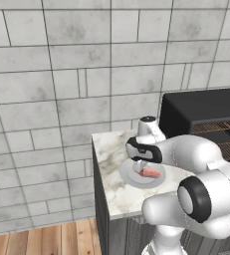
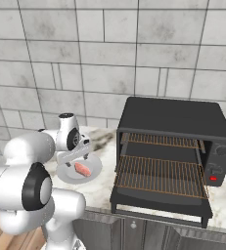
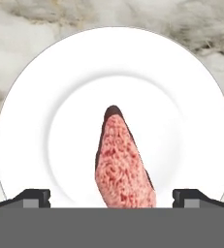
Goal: Open the toaster oven door. Place the baguette on the top rack in the toaster oven and place the steak on the bottom rack.
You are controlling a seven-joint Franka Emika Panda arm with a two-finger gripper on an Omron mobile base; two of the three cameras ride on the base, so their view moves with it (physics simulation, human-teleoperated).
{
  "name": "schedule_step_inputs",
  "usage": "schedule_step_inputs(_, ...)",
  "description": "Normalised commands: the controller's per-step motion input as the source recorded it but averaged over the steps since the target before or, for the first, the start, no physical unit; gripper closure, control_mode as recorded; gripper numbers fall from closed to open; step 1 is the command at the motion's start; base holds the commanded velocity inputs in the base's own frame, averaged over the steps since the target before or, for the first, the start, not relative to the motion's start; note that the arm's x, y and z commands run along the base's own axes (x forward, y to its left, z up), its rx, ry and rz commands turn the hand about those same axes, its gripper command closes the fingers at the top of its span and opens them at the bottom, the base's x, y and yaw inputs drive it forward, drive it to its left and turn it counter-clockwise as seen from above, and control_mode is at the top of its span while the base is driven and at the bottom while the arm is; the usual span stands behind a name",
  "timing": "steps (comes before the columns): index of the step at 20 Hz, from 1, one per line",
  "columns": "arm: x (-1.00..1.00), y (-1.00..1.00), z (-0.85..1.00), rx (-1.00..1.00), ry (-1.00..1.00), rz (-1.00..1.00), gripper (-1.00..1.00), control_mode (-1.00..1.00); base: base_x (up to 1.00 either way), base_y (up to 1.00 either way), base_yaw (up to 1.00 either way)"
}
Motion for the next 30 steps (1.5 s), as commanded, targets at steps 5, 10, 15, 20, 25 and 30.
schedule_step_inputs(5,0.00,-0.02,-0.12,0.00,0.00,0.00,-1.00,-1.00,0.00,0.00,0.00)
schedule_step_inputs(10,0.00,-0.07,-0.11,0.00,0.00,0.00,-1.00,-1.00,0.00,0.00,0.00)
schedule_step_inputs(15,0.00,-0.06,-0.14,0.00,0.00,0.00,-1.00,-1.00,0.00,0.00,0.00)
schedule_step_inputs(20,0.00,-0.04,-0.18,0.00,0.00,0.00,-1.00,-1.00,0.00,0.00,0.00)
schedule_step_inputs(25,0.00,0.00,-0.20,0.00,-0.01,0.00,-1.00,-1.00,0.00,0.00,0.00)
schedule_step_inputs(30,0.03,0.00,-0.06,0.00,-0.04,0.00,-1.00,-1.00,0.00,0.00,0.00)
